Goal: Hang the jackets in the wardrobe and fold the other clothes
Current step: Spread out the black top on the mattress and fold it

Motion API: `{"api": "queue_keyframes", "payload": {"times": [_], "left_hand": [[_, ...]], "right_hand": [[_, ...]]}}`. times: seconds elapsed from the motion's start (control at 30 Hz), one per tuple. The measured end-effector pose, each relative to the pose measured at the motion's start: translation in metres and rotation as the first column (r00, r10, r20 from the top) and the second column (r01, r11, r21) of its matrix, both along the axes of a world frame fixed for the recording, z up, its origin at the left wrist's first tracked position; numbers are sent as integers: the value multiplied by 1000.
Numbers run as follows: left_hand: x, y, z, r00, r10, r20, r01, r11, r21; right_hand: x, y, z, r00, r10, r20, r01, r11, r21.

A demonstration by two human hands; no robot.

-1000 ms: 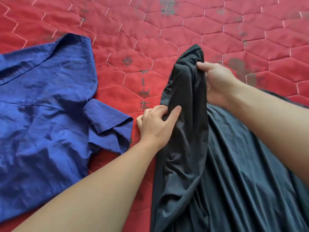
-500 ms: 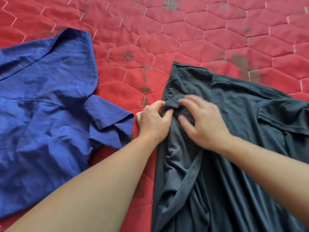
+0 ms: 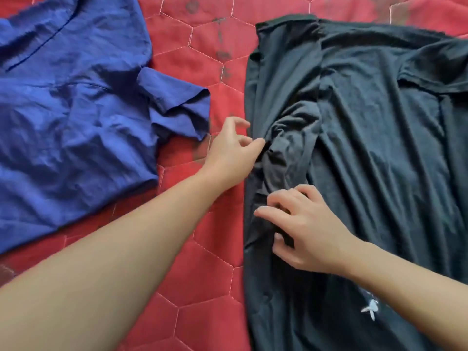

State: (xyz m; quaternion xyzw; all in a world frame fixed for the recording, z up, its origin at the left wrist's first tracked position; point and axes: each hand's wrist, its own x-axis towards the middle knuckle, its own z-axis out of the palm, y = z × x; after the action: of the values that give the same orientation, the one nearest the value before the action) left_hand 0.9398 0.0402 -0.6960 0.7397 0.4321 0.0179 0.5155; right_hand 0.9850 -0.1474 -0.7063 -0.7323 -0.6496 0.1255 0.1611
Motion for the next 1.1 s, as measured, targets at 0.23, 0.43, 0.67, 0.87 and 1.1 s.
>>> {"api": "queue_keyframes", "payload": {"times": [0.23,0.43,0.67,0.87,1.1], "left_hand": [[-38,-33,4,980,197,-40,-198,980,-23],[-49,-65,15,969,-74,-235,36,987,-159],[-62,-77,13,982,-30,-187,5,992,-129],[-72,-87,26,975,201,-98,-222,822,-524],[-86,-96,20,996,-27,-87,-36,760,-649]], "right_hand": [[-19,-26,1,940,-270,-211,306,938,164],[-37,-41,28,273,-554,-786,693,680,-238],[-38,-46,36,-522,-485,-702,477,516,-712],[-52,-37,30,-282,-601,-748,512,565,-647],[-43,-48,41,-383,-438,-814,298,775,-557]]}}
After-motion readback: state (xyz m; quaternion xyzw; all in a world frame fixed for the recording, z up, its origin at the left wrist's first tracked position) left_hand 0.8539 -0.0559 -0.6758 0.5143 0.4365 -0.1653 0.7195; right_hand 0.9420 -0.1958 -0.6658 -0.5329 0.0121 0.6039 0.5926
